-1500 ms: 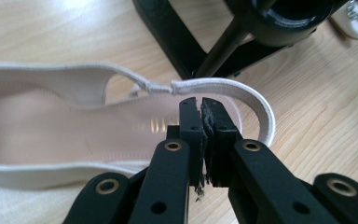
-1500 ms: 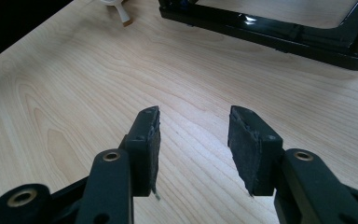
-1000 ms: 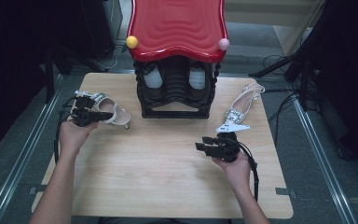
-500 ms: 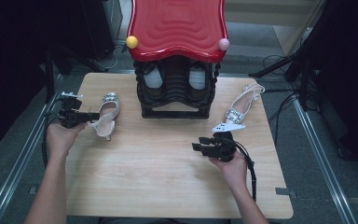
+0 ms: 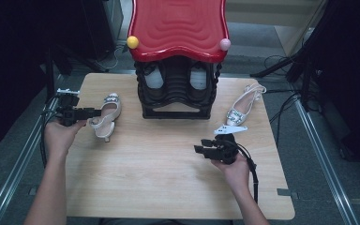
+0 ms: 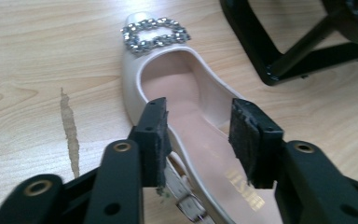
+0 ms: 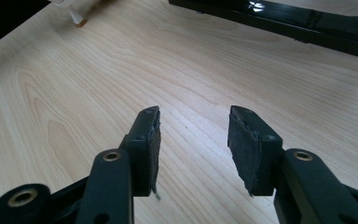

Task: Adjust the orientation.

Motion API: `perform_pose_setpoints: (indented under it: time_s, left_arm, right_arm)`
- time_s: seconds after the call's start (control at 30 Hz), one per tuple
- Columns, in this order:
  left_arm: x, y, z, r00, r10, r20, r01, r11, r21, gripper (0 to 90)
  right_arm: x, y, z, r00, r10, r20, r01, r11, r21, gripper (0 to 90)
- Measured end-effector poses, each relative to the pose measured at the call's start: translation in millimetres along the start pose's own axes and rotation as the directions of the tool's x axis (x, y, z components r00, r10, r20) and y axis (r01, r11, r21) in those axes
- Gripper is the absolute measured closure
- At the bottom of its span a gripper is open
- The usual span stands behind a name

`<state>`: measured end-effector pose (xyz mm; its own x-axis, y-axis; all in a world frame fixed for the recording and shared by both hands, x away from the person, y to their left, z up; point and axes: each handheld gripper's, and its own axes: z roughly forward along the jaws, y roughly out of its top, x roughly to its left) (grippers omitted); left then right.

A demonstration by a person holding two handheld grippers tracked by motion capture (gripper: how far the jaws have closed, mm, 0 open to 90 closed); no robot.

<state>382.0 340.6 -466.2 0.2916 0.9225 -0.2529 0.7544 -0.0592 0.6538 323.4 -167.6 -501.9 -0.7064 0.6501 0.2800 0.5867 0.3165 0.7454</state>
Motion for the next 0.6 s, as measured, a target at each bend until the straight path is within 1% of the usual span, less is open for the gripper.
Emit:
perform_pose_setpoints:
  time_s: [0.03, 0.07, 0.1, 0.17, 0.27, 0.33, 0.4, 0.43, 0.5, 0.57, 0.6]
  left_arm:
    - [0.6, 0.1, 2.3, 1.0000, -0.003, -0.005, 0.003, 1.0000, 0.007, 55.3]
    - [1.7, 0.0, 6.6, 0.9997, 0.003, -0.023, -0.002, 0.9999, 0.016, 54.7]
    - [2.4, -0.3, 10.5, 0.9992, 0.001, -0.041, 0.000, 0.9997, 0.022, 54.5]
    - [4.8, -1.3, 16.8, 0.9984, -0.001, -0.056, 0.004, 0.9993, 0.038, 54.7]
    - [11.7, -3.8, 28.2, 0.9979, -0.024, -0.060, 0.028, 0.9978, 0.060, 55.3]
    - [14.9, -5.8, 33.8, 0.9981, -0.040, -0.046, 0.043, 0.9971, 0.063, 55.3]
    - [16.4, -7.7, 38.6, 0.9979, -0.046, -0.046, 0.049, 0.9968, 0.064, 56.0]
    - [17.4, -8.4, 39.4, 0.9982, -0.048, -0.036, 0.050, 0.9967, 0.064, 56.6]
    - [18.5, -9.9, 41.1, 0.9980, -0.059, -0.021, 0.060, 0.9969, 0.051, 60.0]
    - [19.3, -11.7, 43.2, 0.9971, -0.075, -0.015, 0.075, 0.9966, 0.033, 63.3]
    - [20.5, -12.7, 43.0, 0.9968, -0.080, -0.010, 0.080, 0.9963, 0.031, 65.2]
  right_arm:
    - [0.2, -1.0, -1.1, 1.0000, 0.004, 0.002, -0.004, 1.000, 0.000, 55.0]
    - [-0.1, -1.6, -1.7, 1.0000, 0.001, 0.005, -0.001, 1.000, -0.002, 55.0]
    - [0.1, -2.7, -2.9, 0.9999, 0.010, 0.008, -0.010, 1.000, -0.001, 55.0]
    - [-0.2, -4.1, -4.4, 0.9998, 0.013, 0.014, -0.013, 1.000, 0.003, 54.9]
    - [-0.3, -7.6, -7.1, 0.9996, 0.019, 0.023, -0.019, 1.000, -0.003, 54.9]
    - [-1.0, -9.6, -8.6, 0.9993, 0.022, 0.029, -0.022, 1.000, 0.000, 54.9]
    - [-1.6, -11.0, -10.4, 0.9989, 0.031, 0.034, -0.031, 1.000, 0.000, 54.9]
    - [-2.2, -11.6, -11.1, 0.9989, 0.031, 0.034, -0.031, 1.000, -0.001, 54.9]
    - [-2.5, -12.6, -12.0, 0.9985, 0.038, 0.038, -0.038, 0.999, -0.003, 54.9]
    - [-3.0, -13.5, -12.3, 0.9986, 0.038, 0.037, -0.038, 0.999, -0.004, 54.8]
    - [-3.1, -14.1, -12.5, 0.9984, 0.041, 0.040, -0.041, 0.999, 0.000, 54.7]
